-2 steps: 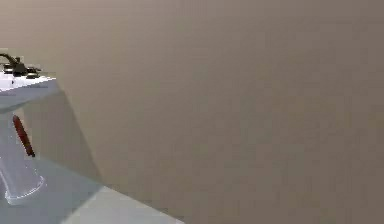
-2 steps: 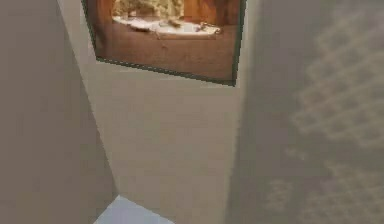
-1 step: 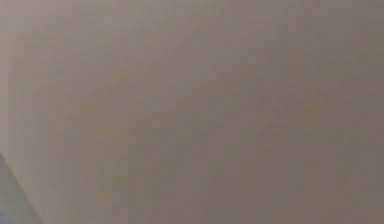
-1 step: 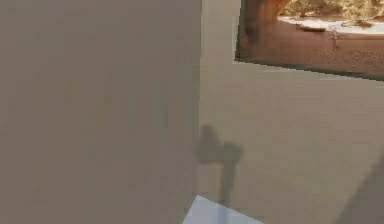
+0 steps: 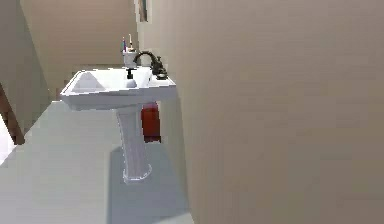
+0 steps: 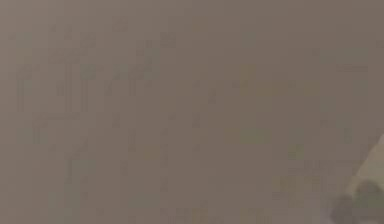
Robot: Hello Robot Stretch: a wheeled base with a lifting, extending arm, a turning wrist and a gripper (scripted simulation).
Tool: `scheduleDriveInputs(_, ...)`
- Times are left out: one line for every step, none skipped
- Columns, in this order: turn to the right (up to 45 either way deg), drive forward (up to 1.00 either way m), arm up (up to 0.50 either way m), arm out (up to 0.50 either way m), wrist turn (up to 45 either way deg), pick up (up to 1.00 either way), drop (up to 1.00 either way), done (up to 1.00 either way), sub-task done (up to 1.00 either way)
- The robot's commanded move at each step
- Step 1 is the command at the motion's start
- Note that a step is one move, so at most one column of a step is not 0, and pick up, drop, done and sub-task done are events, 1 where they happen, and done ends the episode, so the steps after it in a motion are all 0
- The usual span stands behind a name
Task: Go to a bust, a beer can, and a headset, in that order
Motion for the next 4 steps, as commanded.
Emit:
scheduleDriveInputs(-15.0, 0.0, 0.0, 0.0, 0.0, 0.0, 0.0, 0.0, 0.0)
scheduleDriveInputs(0.0, 0.45, 0.0, 0.0, 0.0, 0.0, 0.0, 0.0, 0.0)
scheduleDriveInputs(-45.0, 0.0, 0.0, 0.0, 0.0, 0.0, 0.0, 0.0, 0.0)
scheduleDriveInputs(-3.0, 0.0, 0.0, 0.0, 0.0, 0.0, 0.0, 0.0, 0.0)
